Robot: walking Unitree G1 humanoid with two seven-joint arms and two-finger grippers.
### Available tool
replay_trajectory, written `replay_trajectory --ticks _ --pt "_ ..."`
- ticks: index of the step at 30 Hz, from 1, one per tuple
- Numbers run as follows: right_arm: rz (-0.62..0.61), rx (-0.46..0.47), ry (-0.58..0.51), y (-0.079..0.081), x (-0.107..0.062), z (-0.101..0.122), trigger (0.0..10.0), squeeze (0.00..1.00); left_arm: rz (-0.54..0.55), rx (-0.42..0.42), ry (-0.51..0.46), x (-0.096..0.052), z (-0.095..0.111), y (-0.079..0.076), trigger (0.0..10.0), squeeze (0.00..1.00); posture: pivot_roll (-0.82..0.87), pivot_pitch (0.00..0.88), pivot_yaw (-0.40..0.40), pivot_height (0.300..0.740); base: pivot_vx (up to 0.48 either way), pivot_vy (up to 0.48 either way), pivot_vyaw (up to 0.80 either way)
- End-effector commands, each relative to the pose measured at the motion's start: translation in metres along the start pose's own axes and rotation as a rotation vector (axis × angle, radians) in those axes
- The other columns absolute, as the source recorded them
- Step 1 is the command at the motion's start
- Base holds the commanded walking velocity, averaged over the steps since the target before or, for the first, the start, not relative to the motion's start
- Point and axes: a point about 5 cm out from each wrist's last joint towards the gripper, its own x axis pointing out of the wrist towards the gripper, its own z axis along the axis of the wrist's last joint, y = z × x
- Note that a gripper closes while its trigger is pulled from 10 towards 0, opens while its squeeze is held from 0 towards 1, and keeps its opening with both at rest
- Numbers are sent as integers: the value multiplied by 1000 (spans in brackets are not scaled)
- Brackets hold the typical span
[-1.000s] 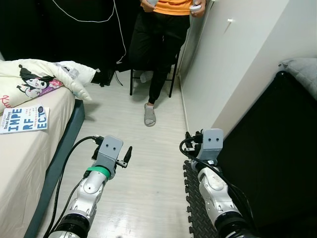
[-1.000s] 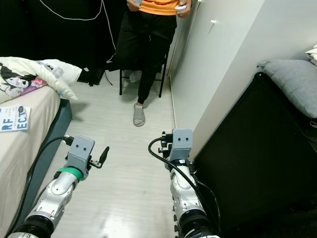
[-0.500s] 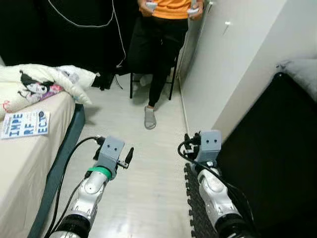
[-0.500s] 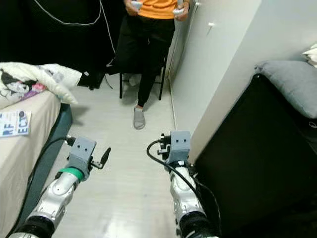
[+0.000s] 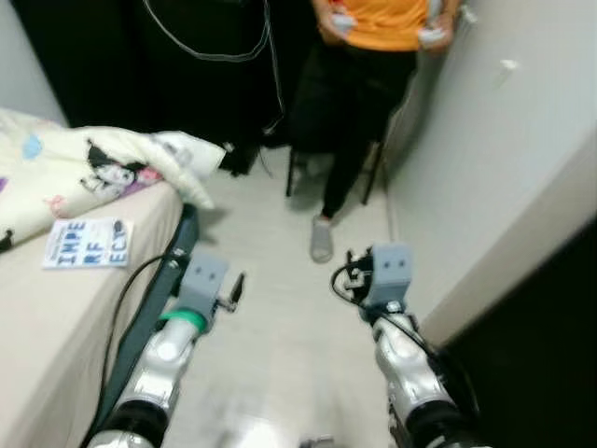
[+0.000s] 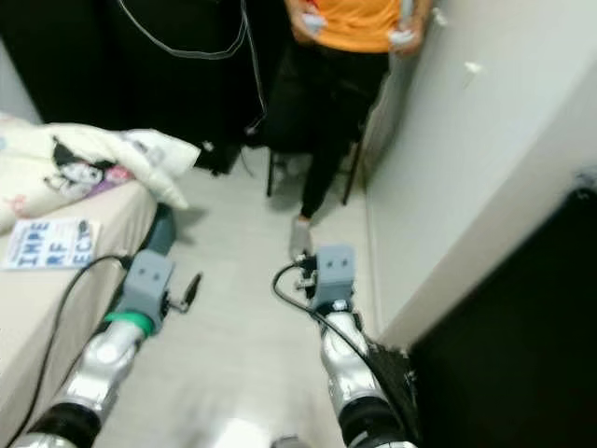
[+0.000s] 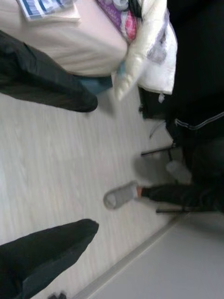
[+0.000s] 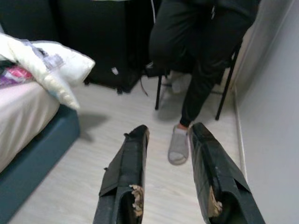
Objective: Clean up the room
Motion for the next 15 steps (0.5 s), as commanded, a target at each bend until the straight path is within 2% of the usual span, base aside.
replay_trajectory --ticks 1,15 --pt "-4 18 11 1 -2 -3 10000 0 4 9 20 -3 -5 3 10000 0 -28 50 -26 720 326 0 0" --pt "-5 -1 16 -4 -2 -4 10000 0 -1 11 19 -2 -4 2 10000 0 -28 50 -26 720 312 0 0"
